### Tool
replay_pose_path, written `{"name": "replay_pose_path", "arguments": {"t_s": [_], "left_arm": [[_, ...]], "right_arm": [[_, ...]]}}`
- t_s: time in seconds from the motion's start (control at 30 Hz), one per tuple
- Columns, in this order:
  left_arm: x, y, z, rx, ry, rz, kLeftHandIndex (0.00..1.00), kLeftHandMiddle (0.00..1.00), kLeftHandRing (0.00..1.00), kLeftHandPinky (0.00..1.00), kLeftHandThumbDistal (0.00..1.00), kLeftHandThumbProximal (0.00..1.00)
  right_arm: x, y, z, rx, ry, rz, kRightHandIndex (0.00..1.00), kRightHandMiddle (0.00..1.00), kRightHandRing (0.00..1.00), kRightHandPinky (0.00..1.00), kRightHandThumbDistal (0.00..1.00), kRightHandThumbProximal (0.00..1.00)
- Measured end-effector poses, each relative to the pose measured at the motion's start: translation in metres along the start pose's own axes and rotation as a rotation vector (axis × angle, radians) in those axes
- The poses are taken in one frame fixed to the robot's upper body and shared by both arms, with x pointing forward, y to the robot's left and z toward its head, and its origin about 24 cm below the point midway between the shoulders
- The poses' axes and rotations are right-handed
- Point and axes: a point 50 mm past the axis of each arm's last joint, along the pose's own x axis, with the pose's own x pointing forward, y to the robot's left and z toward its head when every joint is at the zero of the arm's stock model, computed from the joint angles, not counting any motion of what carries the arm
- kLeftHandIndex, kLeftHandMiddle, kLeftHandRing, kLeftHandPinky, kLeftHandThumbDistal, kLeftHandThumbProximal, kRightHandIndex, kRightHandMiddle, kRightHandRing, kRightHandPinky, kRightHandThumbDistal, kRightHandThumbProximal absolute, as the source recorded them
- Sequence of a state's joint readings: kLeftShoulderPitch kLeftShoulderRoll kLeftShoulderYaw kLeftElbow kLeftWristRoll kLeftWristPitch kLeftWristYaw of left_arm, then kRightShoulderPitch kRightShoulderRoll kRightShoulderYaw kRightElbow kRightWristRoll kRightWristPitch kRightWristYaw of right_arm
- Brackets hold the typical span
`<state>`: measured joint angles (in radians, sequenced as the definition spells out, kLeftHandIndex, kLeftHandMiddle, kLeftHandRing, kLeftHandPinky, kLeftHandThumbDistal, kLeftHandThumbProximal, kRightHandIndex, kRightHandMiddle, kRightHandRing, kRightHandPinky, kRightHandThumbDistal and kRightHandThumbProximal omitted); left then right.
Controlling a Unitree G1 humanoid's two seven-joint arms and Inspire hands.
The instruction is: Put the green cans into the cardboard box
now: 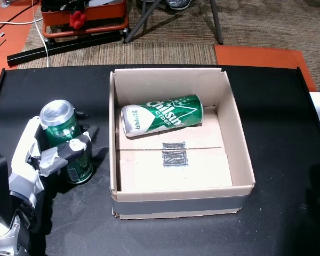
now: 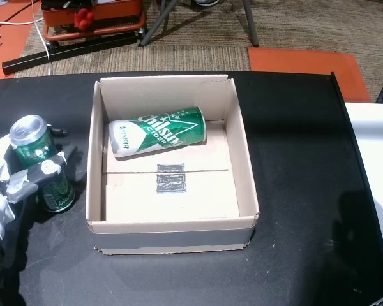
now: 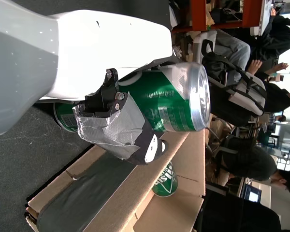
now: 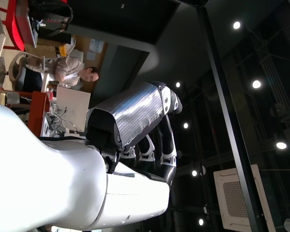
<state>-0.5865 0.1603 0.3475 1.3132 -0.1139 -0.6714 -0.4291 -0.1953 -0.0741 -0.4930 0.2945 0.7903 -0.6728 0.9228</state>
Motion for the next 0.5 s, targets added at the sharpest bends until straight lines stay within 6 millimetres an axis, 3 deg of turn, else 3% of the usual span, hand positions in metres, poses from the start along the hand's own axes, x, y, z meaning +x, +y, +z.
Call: {"name": "replay_pose_path", "arguments": {"t_s": [0.33,0.5], "left_arm": [[-0.0004,-0.0009,-0.0014,-0.027,0.001,-0.006,0.69,0.8,0.83,0.58,0.71,0.0],[0.0001,-0.0001,-0.0014,-0.028,0.006,0.015,0.61,0.72,0.8,0.67,0.57,0.0]], "right_arm": [[-0.0001,-0.0004,0.0006,-0.008,-0.004,-0.008,0.01,0.05,0.13,0.24,0.7,0.0],[-0.0013,-0.0008,-0.0002,-0.01,-0.001,-0.012,0.01,0.05,0.14,0.25,0.71,0.0]]}}
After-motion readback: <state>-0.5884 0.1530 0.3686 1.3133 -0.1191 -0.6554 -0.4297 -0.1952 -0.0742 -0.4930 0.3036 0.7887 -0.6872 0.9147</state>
